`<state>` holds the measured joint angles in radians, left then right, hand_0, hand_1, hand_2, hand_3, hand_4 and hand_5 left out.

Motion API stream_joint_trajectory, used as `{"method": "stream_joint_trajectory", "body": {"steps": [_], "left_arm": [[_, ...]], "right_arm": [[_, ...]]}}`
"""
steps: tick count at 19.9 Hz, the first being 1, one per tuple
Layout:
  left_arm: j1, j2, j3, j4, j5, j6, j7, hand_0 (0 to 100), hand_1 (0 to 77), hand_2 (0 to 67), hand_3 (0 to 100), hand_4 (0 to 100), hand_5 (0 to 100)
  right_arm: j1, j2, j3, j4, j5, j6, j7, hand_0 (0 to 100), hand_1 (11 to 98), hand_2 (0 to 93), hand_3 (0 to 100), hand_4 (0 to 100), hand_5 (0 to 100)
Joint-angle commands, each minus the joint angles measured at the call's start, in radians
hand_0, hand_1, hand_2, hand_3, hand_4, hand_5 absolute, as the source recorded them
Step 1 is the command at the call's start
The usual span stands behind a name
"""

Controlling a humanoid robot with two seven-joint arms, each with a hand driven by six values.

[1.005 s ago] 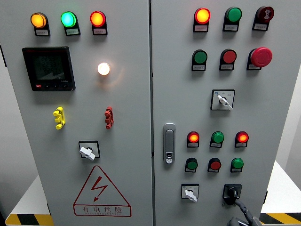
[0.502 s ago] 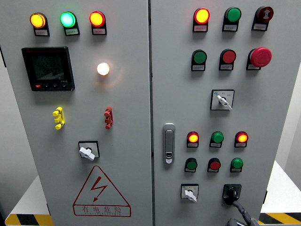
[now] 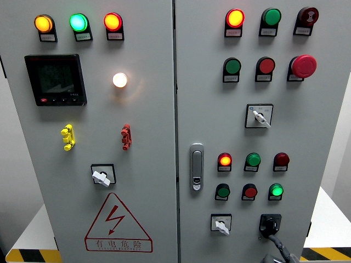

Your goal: Trip black knob to open circuit

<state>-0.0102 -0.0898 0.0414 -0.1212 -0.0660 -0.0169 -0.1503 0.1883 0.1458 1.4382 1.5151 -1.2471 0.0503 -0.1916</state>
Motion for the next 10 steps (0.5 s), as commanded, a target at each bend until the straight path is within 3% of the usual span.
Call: {"method": "stream_joint_trajectory", "body": {"steps": [1,10], "left_arm": [[0.001,0.001,0.000,0.000,0.000,0.000,0.000,0,3.0,13.0,21,7,1],[0.001,0.001,0.000,0.000,0.000,0.000,0.000,0,3.0,13.0,21,7,1]], "right_arm": [[0.002,0.0000,-0.001,0.001,0.000,0.000,0.001,100,89.3,0.3,86,93,100],[0.000,0.0000,0.005,-0.009,-0.002,-0.001,0.001,100,88.0,0.4,86,93,100]]}}
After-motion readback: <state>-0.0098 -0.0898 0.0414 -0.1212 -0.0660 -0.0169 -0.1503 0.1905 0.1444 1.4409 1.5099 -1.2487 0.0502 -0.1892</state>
